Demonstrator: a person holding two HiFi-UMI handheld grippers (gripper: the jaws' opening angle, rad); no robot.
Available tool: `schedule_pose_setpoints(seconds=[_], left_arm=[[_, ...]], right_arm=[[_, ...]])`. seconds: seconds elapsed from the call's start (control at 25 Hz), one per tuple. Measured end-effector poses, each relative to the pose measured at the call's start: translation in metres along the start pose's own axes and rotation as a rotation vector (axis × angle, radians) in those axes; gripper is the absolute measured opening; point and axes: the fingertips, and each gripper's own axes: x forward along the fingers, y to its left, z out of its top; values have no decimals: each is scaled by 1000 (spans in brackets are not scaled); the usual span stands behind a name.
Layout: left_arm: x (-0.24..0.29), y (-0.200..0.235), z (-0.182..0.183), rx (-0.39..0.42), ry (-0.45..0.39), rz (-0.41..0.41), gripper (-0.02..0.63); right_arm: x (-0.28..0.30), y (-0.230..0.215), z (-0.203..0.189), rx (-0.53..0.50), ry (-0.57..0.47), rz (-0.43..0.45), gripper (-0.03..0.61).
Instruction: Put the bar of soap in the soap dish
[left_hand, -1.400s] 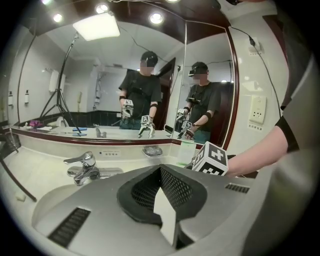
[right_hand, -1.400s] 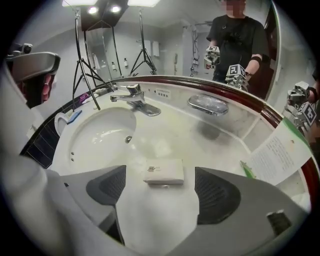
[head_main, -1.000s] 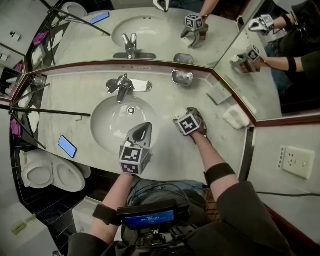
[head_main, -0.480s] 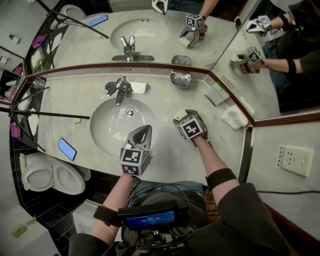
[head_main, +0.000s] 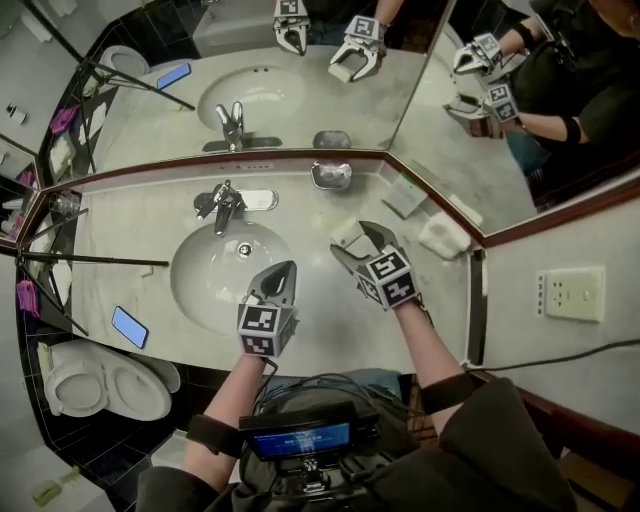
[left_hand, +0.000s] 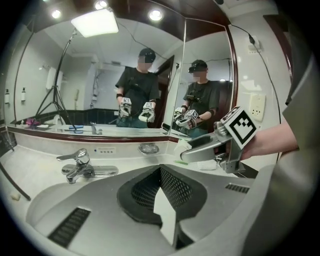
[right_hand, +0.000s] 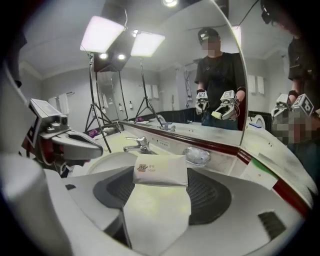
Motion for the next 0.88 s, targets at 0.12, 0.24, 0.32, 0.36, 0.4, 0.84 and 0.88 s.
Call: schedule_pose_setpoints(seconds=[0.12, 0.24, 0.32, 0.36, 0.4, 0.84, 0.88], left_arm=[[3, -9, 3, 16, -6, -18, 3], [5, -18, 5, 29, -10, -36, 3], [6, -23, 6, 34, -10, -46, 3], [7, -26, 5, 36, -9, -51, 3], [8, -28, 5, 38, -7, -55, 3], [38, -17, 7, 61, 21, -25, 3], [46, -12, 10, 58, 22, -16, 3]], right_arm=[[-37, 3, 11, -16, -69, -43, 334], [-69, 3, 6, 5, -92, -88, 334], [-83, 3, -3, 16, -84, -100, 334], [-87, 4, -7, 19, -77, -101, 334], [-90, 6, -9, 21, -70, -99, 334], [-40, -1, 7, -95, 23, -40, 334], [-29, -6, 11, -113, 35, -33, 334]])
